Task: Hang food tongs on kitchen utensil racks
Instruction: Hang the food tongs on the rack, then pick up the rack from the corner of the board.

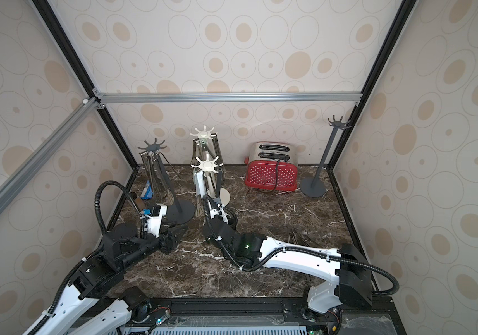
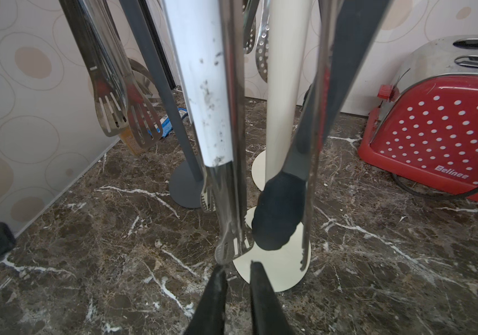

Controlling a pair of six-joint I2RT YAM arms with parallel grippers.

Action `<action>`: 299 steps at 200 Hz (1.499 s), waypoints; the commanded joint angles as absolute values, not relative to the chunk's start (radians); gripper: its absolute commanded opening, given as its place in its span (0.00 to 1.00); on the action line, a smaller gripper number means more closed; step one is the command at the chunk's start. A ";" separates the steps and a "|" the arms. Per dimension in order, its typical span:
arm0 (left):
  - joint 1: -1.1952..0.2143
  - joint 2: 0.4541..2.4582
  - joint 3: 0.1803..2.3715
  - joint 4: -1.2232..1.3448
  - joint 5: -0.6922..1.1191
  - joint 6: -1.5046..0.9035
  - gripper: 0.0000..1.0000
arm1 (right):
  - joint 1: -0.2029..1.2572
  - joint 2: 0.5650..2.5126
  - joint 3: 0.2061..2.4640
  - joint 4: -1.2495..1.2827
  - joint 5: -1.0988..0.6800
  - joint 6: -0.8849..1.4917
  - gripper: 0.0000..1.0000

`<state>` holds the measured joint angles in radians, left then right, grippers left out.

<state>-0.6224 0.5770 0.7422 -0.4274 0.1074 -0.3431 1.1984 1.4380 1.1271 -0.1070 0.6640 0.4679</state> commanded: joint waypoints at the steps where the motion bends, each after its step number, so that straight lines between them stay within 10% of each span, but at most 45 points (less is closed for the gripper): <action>1: -0.619 0.565 0.748 -0.414 0.115 -0.342 0.52 | 1.196 1.427 1.115 -0.132 0.671 0.480 0.25; 122: -0.619 0.567 0.763 -0.410 0.178 -0.356 0.51 | 1.130 1.144 1.049 -0.559 0.778 0.577 0.54; 233: -0.622 0.703 0.868 -0.399 0.344 -0.295 0.51 | 0.093 1.067 0.995 -0.444 0.180 0.344 0.65; 299: -0.622 0.672 0.845 -0.403 0.295 -0.262 0.59 | -0.098 1.377 1.128 -0.171 0.123 0.218 0.70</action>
